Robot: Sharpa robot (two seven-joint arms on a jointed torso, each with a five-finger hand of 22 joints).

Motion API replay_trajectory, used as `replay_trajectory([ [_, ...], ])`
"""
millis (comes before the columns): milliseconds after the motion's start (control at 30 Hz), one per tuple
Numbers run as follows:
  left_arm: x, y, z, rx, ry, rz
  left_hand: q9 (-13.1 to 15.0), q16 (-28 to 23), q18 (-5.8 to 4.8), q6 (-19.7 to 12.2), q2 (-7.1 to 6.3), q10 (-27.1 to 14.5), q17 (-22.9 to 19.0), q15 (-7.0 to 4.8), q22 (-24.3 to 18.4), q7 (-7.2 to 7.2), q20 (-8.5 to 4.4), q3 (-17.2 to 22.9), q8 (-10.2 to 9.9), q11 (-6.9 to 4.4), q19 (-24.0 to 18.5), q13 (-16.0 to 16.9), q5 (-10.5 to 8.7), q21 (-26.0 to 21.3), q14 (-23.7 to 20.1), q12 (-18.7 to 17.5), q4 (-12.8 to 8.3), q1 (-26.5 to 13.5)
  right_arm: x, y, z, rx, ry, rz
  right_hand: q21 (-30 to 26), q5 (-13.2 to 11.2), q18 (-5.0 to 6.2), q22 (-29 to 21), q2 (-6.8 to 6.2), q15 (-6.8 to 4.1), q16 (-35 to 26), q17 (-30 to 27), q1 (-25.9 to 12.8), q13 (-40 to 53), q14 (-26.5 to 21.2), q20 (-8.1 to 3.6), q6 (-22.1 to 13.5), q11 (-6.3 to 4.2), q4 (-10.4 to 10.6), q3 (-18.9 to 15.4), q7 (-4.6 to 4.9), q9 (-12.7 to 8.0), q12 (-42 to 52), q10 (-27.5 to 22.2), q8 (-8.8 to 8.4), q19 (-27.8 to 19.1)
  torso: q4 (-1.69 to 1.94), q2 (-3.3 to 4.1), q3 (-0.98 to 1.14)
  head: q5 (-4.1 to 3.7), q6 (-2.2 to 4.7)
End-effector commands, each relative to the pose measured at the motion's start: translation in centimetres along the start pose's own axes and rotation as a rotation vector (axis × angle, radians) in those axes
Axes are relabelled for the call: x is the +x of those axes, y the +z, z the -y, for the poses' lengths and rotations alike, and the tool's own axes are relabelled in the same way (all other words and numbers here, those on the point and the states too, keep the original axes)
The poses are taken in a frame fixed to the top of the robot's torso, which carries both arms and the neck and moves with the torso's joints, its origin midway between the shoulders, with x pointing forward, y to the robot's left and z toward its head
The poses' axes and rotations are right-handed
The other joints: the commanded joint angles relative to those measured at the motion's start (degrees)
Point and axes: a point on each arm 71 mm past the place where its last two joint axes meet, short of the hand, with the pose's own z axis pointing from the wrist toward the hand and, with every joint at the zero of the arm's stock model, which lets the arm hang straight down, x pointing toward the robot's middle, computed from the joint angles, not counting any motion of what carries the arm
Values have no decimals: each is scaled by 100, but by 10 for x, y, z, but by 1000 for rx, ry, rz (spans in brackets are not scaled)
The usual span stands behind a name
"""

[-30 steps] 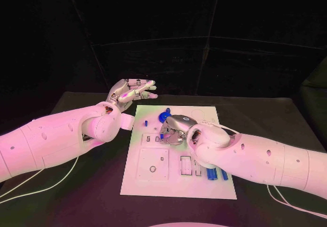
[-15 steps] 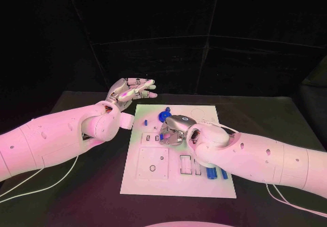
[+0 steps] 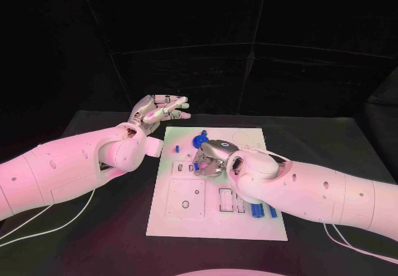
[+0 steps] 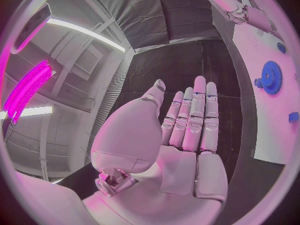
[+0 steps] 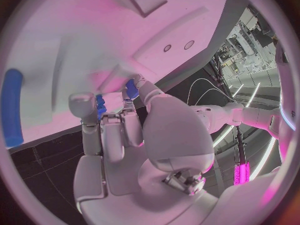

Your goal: Assemble the parts on the task board

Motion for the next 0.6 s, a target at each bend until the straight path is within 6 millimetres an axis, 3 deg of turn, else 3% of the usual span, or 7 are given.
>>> replay_trajectory([
  [33, 1, 0, 1, 4, -3, -12, 7, -36, 38, 41, 33, 39, 9, 4, -9, 9, -4, -3, -17, 13, 16, 4, 16, -38, -41, -7, -40, -3, 3, 0, 3, 28, -16, -5, -38, -70, -15, -15, -53, 43, -34, 964, -70, 578, 478, 47, -84, 35, 62, -109, 11, 0, -39, -22, -37, -9, 4, 1, -1, -3, 2],
  [600, 0, 0, 1, 2, -2, -12, 6, -38, 38, 40, 33, 38, 10, 5, -10, 10, -3, -4, -19, 14, 16, 3, 16, -39, -41, -9, -41, -4, -4, -6, -3, -9, 8, 115, -82, -46, -1, -93, -172, 113, -34, 974, 9, 366, 479, 113, -474, 114, 355, -533, 98, 7, -247, -185, -15, -31, 6, 1, 5, 2, 4],
])
